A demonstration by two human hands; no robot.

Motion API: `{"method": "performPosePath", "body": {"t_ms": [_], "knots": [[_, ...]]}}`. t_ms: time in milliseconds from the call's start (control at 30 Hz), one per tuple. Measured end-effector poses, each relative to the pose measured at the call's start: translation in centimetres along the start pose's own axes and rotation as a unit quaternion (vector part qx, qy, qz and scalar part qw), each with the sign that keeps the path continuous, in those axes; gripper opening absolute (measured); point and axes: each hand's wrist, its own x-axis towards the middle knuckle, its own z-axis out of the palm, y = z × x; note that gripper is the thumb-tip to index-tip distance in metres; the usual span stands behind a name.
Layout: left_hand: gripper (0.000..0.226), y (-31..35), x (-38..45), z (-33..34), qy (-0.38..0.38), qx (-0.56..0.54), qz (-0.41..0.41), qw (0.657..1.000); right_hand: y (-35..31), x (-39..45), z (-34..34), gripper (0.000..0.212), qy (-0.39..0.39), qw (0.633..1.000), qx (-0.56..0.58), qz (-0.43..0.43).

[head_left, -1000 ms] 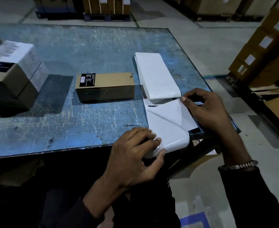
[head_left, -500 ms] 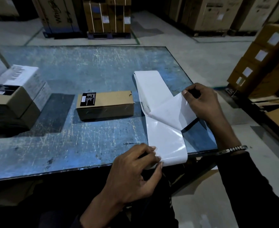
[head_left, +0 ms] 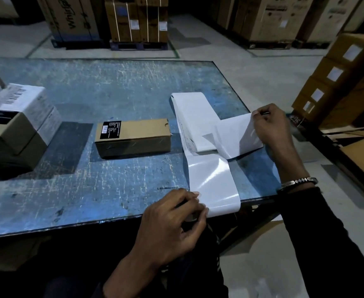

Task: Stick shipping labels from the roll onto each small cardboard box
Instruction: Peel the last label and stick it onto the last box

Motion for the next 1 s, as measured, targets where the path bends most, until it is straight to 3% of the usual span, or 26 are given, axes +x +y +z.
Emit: {"method": "performPosePath", "body": {"t_ms": [233,467,667,867,1000], "knots": [[0.006,-0.3,-0.1,0.1,0.001,0.003,0.000,1.000,-3.6,-1.0,-2.2,0.011,0.010,0.998,-0.059,0.022],[0.004,-0.4,-0.4,-0.1,-0.014,-0.016,-0.005,1.000,-5.5,-1.2,-4.5,0.019,0.029,0.995,-0.093,0.001],[0.006,0.0,-0.2,-0.1,-0.006,-0.042,-0.028,0.999,-7.4,-3.1,-5.9,0.012,0.017,0.996,-0.069,-0.046],[0.007,0.9,0.7,-1.2,-0.006,-0.115,-0.093,0.989,-11.5,-5.7,-6.1,0.011,0.056,0.987,-0.043,-0.141],[0.008,1.7,2.4,-2.6,0.023,-0.221,-0.207,0.953,-14.3,-8.5,-5.3,0.012,0.083,0.969,-0.058,-0.225]]}}
